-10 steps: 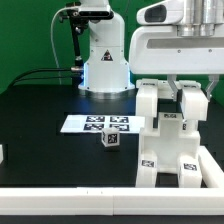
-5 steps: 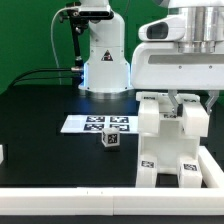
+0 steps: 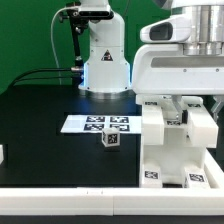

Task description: Assemble chair

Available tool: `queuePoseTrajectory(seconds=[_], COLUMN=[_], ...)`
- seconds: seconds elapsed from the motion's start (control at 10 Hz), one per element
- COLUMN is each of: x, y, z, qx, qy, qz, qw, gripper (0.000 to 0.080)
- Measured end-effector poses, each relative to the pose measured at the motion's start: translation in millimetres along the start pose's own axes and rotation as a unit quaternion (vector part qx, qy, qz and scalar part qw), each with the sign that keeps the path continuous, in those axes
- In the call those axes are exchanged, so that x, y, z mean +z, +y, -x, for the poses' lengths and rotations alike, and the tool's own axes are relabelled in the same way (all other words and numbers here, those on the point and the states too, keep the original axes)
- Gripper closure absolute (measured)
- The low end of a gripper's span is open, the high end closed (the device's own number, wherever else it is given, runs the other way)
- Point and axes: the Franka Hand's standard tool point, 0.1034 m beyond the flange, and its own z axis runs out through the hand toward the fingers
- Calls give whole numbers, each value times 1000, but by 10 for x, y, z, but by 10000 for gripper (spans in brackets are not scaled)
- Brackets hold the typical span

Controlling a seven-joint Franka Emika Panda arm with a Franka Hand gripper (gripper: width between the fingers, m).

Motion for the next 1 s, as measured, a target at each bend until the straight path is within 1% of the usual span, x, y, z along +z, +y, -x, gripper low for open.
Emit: queuePoseTrajectory(seconds=[0.2,0.3,0.4,0.5,0.6,0.7,0.8,1.0], x=[-2,-1,-5,-7,-8,-8,-8,-12], y=[-3,-3,-7,-8,-14,-24,-28,-21], z=[3,4,-9,-13,-12,-13,-13,-16], qx=[-1,-1,-2,-2,-2,-3,-3,-3], qy=[-1,-1,3,4,4,5,5,5], qz=[0,0,-1,-1,-1,-1,-2,-2], qw=[1000,1000,1000,1000,1000,1000,1000,1000], gripper=[517,497,497,320,320,189,162,152])
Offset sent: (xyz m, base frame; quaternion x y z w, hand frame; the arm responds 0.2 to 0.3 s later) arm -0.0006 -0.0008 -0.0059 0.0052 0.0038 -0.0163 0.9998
